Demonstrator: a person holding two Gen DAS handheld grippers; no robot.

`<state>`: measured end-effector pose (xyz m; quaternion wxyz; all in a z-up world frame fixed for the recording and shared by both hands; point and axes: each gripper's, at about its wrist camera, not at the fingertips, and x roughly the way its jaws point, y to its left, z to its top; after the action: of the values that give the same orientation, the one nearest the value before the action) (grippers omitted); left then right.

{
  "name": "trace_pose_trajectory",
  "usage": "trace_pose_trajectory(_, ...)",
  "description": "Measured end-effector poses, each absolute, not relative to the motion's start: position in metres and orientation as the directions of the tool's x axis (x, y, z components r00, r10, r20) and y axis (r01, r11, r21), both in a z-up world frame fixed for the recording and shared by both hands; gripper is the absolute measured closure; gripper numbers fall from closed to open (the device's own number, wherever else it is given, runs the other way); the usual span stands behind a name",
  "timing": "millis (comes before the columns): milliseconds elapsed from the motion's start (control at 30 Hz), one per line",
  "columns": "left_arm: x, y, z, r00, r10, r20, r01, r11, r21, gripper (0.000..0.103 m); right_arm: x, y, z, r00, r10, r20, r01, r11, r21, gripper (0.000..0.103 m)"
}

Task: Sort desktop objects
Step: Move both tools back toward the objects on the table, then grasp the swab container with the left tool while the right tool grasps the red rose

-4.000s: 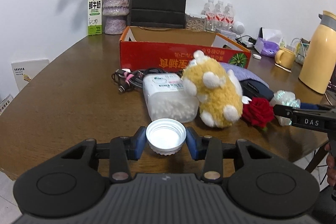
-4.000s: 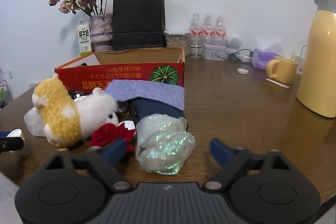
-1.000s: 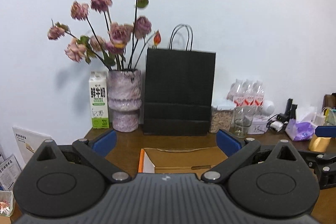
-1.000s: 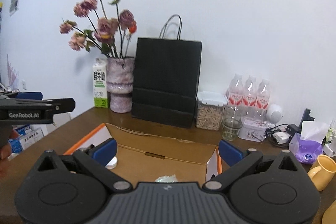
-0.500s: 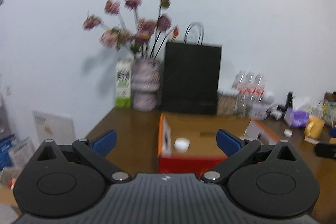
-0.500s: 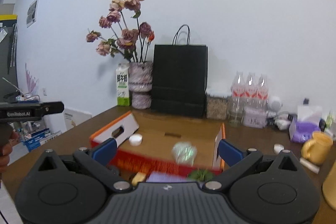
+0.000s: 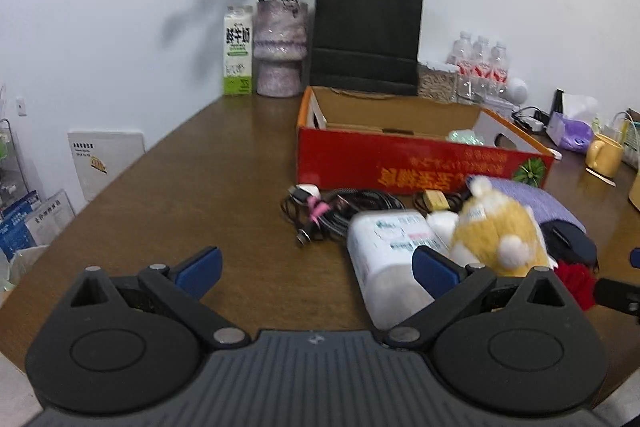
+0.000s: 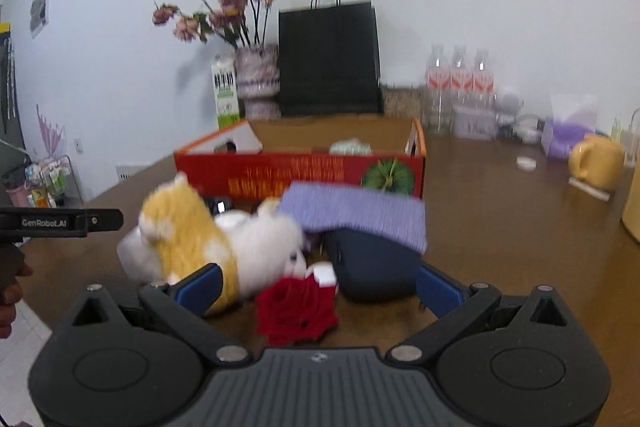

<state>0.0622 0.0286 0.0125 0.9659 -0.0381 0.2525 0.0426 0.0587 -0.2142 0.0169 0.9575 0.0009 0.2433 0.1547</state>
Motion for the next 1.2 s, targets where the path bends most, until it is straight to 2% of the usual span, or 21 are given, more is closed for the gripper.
trace_pose_trajectory(300, 0.061, 0.024, 0.004, 0.858, 0.041, -0.512, -0.078, 0.996, -0.05, 0.0, 0.061, -0.197, 0.003, 0.83, 0.275, -0.486, -0.305, 0.952, 0.018, 0.008)
trace_pose_trajectory(400, 0.059, 0.022, 0.003, 0.861, 0.011, -0.509, -0.052, 0.996, -0.067, 0.0, 0.069, -0.194, -0.003, 0.816, 0.271, -0.511, -0.301, 0.953, 0.027, 0.019)
trace_pose_trajectory(600, 0.068, 0.011, 0.001, 0.854, -0.008, -0.52, -0.017, 0.999, -0.043, 0.0, 0.078, -0.19, -0.009, 0.805, 0.292, -0.516, -0.307, 0.95, 0.059, 0.02)
trace_pose_trajectory(633, 0.071, 0.009, -0.001, 0.852, -0.009, -0.524, -0.01, 0.999, -0.035, 0.0, 0.078, -0.19, -0.01, 0.803, 0.298, -0.516, -0.31, 0.948, 0.065, 0.023)
trace_pose_trajectory(767, 0.078, 0.003, -0.007, 0.835, -0.04, -0.549, 0.015, 0.999, -0.051, 0.0, 0.08, -0.189, -0.013, 0.786, 0.325, -0.526, -0.328, 0.94, 0.09, 0.053)
trace_pose_trajectory(967, 0.081, -0.01, -0.005, 0.847, -0.022, -0.532, 0.025, 1.0, -0.001, 0.0, 0.075, -0.196, -0.011, 0.795, 0.349, -0.496, -0.338, 0.934, 0.116, 0.064)
trace_pose_trajectory(1200, 0.094, -0.015, -0.014, 0.834, 0.026, -0.551, -0.019, 1.0, 0.019, 0.0, 0.072, -0.203, -0.009, 0.808, 0.34, -0.48, -0.318, 0.939, 0.131, 0.065)
